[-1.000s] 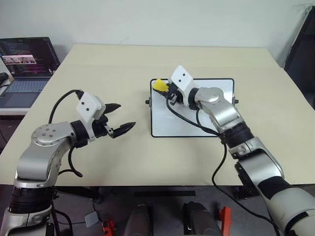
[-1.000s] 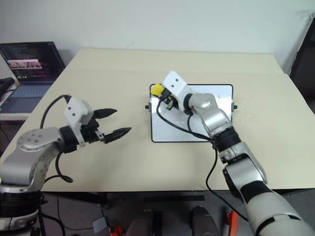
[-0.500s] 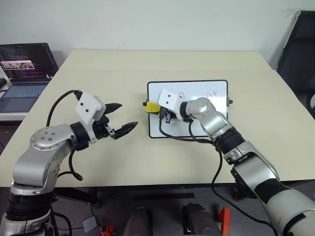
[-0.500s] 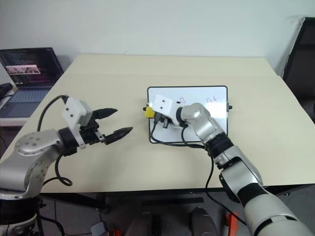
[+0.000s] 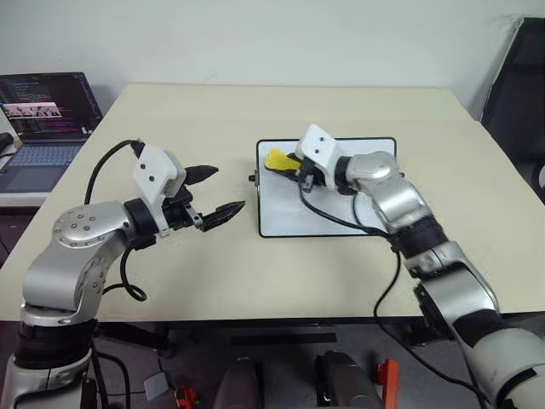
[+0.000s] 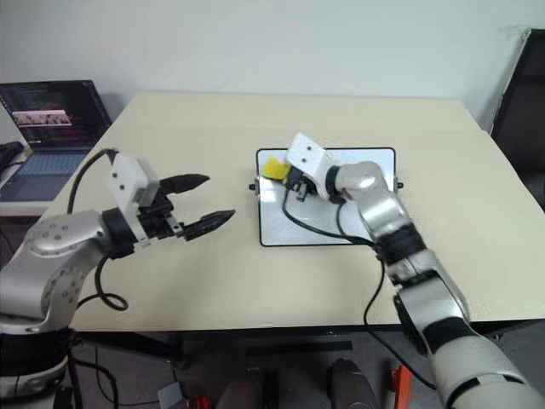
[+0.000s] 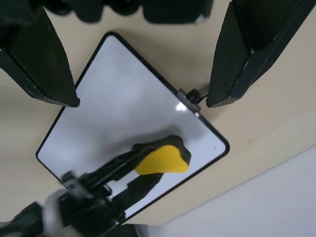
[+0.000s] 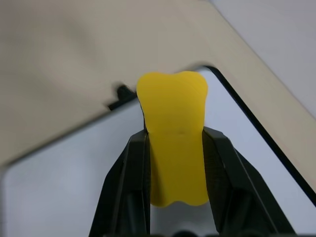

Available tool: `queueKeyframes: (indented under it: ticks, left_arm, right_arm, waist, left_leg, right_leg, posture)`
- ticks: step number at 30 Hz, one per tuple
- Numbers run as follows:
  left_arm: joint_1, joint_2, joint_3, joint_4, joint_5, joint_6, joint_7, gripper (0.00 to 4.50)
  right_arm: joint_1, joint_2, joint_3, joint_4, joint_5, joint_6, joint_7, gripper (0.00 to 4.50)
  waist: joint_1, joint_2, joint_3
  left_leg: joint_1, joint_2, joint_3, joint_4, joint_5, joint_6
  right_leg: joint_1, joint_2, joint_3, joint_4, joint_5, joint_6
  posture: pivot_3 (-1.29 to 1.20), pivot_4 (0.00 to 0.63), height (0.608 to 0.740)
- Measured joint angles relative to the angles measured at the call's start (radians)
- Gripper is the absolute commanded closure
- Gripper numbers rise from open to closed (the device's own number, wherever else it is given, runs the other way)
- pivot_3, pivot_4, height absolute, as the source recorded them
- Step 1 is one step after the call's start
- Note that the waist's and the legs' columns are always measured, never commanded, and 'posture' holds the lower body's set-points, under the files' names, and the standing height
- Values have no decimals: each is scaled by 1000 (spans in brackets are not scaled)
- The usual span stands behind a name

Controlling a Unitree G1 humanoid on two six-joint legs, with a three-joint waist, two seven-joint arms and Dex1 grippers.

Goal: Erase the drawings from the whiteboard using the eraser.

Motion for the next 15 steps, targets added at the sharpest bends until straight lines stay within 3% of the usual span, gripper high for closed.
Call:
queueKeyframes:
  ticks: [5, 10, 15]
  left_arm:
    - [-62, 16, -42, 11, 2, -4, -40, 0]
    - [-104, 46, -73, 46, 11, -6, -83, 0]
    - [-107, 46, -99, 96, 32, -28, -104, 0]
  right_arm:
    - [50, -257, -141, -292, 121, 162, 118, 3398]
    - [281, -525, -217, -361, 130, 212, 209, 3398]
    - [408, -633, -287, -372, 131, 213, 210, 3398]
  waist:
    - [9, 0, 0]
    - [22, 0, 0]
    - [3, 0, 0]
  left_leg:
    - [-7, 0, -1, 0, -2, -2]
    - [-8, -1, 1, 1, -3, -1]
    - [-7, 0, 2, 1, -3, -1]
  right_leg:
    - [-4, -1, -3, -3, -3, 0]
    - [-5, -2, -1, -5, -4, 1]
    - [-7, 0, 1, -1, -6, 2]
  posture:
    - [0, 150, 740]
    - [0, 150, 740]
    - [0, 150, 740]
